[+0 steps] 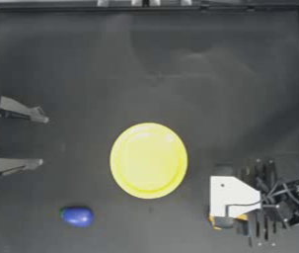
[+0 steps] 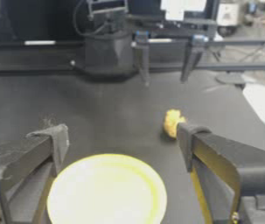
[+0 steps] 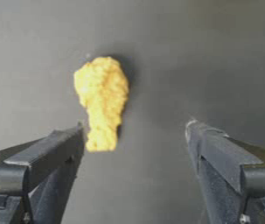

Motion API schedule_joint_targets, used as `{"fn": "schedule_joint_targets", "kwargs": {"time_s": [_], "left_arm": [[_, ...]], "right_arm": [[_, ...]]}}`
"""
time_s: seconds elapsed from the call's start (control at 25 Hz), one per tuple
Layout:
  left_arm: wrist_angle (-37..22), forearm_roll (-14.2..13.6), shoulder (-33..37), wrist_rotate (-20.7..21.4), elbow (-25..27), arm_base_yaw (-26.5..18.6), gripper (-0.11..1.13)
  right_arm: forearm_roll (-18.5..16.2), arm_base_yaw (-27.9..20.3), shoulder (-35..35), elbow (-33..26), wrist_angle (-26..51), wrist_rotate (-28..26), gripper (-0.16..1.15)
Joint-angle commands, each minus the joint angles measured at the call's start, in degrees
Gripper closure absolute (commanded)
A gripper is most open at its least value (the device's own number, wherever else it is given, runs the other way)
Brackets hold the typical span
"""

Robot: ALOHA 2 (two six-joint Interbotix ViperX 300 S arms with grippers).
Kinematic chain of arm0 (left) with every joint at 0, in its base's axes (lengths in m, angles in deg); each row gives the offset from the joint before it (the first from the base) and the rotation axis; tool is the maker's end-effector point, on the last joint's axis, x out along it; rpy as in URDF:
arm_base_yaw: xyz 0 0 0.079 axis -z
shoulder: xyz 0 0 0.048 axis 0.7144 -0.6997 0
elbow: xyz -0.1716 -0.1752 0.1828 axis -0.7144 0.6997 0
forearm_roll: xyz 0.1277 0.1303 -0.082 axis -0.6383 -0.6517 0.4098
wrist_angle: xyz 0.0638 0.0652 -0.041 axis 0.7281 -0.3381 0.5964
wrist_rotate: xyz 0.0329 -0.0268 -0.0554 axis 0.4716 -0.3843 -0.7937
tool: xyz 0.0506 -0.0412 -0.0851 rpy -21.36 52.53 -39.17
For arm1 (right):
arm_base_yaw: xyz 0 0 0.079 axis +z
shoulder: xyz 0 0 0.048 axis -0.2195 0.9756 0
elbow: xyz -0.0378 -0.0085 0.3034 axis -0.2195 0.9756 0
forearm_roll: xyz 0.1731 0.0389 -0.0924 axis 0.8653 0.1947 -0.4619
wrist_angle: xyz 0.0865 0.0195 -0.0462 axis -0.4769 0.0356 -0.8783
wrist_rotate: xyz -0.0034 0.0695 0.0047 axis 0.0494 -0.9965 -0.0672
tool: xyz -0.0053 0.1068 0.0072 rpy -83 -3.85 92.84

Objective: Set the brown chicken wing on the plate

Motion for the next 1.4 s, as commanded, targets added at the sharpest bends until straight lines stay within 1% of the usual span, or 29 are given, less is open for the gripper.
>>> {"fn": "schedule_joint_targets", "kwargs": {"time_s": [0.04,0.44,0.64,1.0,1.24,1.4], "left_arm": [[0.18,0.09,-0.18,-0.26,-0.79,-0.26,-0.01],[0.18,1.32,1.76,-0.26,0.44,-0.26,-0.01],[0.18,1.32,1.67,-0.26,0.53,-0.26,-0.01],[-0.70,1.32,1.32,-0.26,-0.18,-0.35,-0.01],[-0.70,1.32,0.79,-0.26,-0.44,-0.35,-0.01],[-0.70,1.41,-0.26,-0.26,-0.88,-0.35,-0.01]], "right_arm": [[-0.53,0.26,0.88,-0.62,-2.46,-0.70,0.00],[-0.97,0.44,4.39,2.72,-10.90,-4.04,0.00],[-0.44,0.70,6.94,3.08,-11.87,-4.57,0.00],[-0.26,1.23,10.20,3.43,-16.26,-6.24,0.00],[0.88,1.23,11.69,3.87,-16.61,-6.24,0.01],[0.79,1.32,12.66,3.96,-17.05,-6.24,0.01]]}}
